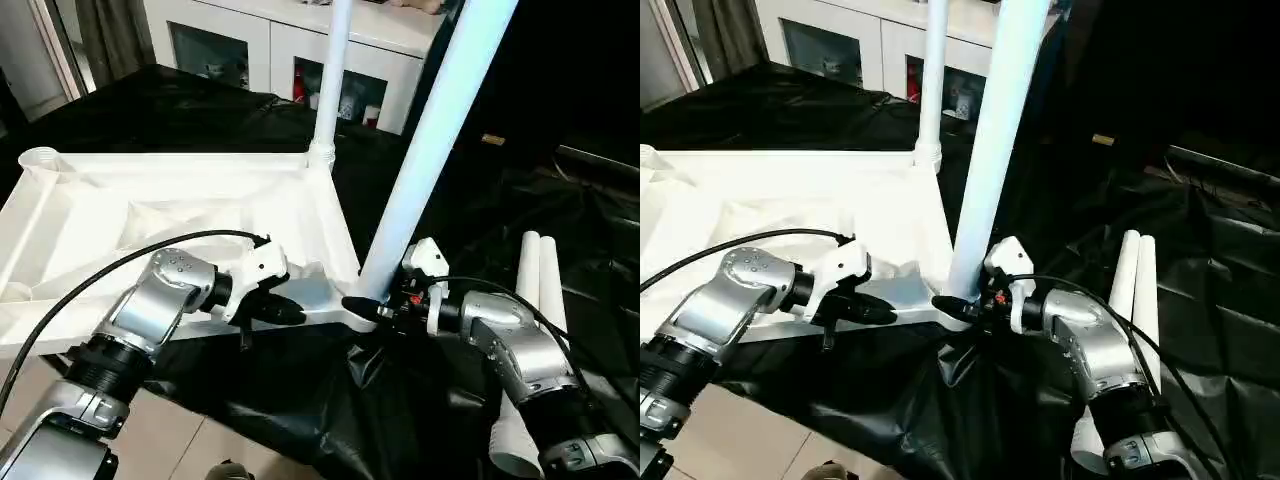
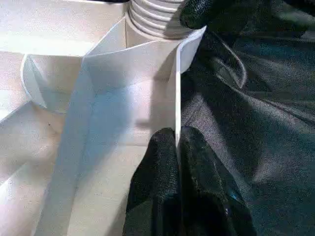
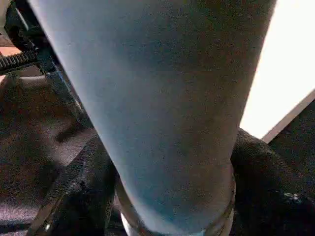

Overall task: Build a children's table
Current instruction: Rotate leg to tighten

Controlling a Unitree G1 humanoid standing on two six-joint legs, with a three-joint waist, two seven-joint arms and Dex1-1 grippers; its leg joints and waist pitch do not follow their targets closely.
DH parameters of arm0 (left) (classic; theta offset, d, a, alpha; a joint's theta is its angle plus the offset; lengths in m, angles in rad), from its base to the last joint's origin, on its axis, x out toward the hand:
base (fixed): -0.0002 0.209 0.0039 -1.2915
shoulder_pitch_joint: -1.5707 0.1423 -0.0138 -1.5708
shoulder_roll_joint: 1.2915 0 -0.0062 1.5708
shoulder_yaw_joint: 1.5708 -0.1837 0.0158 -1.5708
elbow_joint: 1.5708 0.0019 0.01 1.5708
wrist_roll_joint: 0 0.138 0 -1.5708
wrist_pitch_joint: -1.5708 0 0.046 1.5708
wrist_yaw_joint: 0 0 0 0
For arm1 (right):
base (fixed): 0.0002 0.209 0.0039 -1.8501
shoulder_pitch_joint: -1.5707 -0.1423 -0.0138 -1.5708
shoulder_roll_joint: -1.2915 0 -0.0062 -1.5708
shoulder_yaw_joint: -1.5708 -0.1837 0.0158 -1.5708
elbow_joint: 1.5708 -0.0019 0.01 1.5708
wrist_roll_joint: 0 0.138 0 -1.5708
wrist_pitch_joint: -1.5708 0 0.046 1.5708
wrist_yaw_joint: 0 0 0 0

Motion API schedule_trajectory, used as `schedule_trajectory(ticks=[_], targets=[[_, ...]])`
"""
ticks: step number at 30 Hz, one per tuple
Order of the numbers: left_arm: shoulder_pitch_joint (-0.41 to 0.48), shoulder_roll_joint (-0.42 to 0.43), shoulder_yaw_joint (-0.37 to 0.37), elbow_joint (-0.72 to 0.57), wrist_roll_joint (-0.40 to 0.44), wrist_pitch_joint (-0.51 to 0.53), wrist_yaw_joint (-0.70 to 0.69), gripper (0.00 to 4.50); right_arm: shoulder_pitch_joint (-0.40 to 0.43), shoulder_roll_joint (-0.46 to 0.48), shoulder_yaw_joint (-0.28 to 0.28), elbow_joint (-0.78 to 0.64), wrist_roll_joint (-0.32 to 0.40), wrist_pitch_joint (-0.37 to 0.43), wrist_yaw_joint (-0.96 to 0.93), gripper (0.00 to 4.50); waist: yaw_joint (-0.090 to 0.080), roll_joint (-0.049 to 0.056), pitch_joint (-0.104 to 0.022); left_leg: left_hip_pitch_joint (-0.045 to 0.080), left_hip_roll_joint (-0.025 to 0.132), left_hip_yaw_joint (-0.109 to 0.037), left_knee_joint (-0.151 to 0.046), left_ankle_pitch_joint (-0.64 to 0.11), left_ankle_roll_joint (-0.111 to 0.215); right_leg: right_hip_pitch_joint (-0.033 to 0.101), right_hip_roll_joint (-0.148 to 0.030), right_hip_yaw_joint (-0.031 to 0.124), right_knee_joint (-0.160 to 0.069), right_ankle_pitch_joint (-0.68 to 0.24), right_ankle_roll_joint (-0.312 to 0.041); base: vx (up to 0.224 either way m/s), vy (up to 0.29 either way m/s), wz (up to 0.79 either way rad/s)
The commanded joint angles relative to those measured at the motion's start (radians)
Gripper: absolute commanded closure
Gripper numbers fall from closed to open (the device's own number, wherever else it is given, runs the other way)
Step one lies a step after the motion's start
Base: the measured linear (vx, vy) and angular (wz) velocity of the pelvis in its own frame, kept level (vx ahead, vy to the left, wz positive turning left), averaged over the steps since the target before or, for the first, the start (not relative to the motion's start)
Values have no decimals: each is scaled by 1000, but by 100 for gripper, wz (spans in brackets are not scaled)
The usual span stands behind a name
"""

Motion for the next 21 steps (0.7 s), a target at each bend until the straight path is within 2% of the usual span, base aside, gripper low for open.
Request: schedule_trajectory(ticks=[1, 5, 8, 9, 10, 13, 14, 15, 16, 21], targets=[[3, -8, 0, -25, -32, 2, -31, 450, 17, -15, 1, -1, -11, 1, 7, 173, 2, 7, -63, 7, 41, -11, -62, -141, 21, 51, -99, 68, -84, -109, -174, 0, 0, 0], [2, -15, 4, -17, -28, 8, -12, 450, 21, -3, -9, 16, -5, 12, -19, 176, 2, 8, -64, 7, 41, -11, -62, -134, 21, 50, -99, 68, -83, -98, -175, 0, 0, 0], [-13, -57, 20, 25, -9, 18, 80, 450, 14, 41, -52, 76, -8, 40, -140, 177, -1, 5, -62, 8, 40, -10, -62, -143, 15, 49, -98, 68, -85, -116, -178, 0, 0, 0], [-29, -91, 29, 56, 3, 28, 144, 450, 7, 69, -69, 107, -28, 55, -238, 177, 0, 5, -60, 10, 41, -12, -64, -161, 9, 48, -102, 67, -89, -157, -172, 0, 0, 0], [-29, -91, 29, 56, 3, 28, 144, 450, 7, 69, -69, 107, -28, 55, -238, 178, -2, 6, -58, 11, 41, -11, -65, -164, 4, 46, -101, 68, -92, -177, -166, 0, 0, 0], [-77, -171, 47, 141, 40, 53, 305, 450, -15, 149, -110, 141, -53, 112, -458, 178, -5, 10, -51, 24, 42, -15, -72, -255, -32, 36, -105, 69, -111, -344, -133, 0, 0, 0], [-89, -188, 50, 162, 50, 59, 343, 450, -22, 168, -118, 144, -56, 125, -501, 178, -5, 8, -52, 26, 42, -17, -72, -269, -39, 35, -107, 69, -114, -374, -121, 0, 0, 0], [-106, -211, 54, 190, 61, 63, 391, 450, -29, 191, -118, 148, -66, 124, -541, 178, -2, 13, -54, 27, 41, -18, -71, -270, -40, 35, -110, 70, -114, -378, -116, 0, 0, 0], [-114, -221, 55, 201, 66, 67, 411, 450, -32, 202, -118, 150, -67, 123, -558, 178, -3, 11, -53, 25, 42, -18, -72, -269, -38, 34, -108, 71, -116, -374, -107, 0, 0, 0], [-151, -279, 50, 247, 87, 61, 493, 450, -54, 271, -94, 173, -105, 92, -639, 178, -2, 12, -56, 21, 43, -19, -75, -256, -39, 38, -107, 70, -111, -319, -107, 0, 0, 0]])
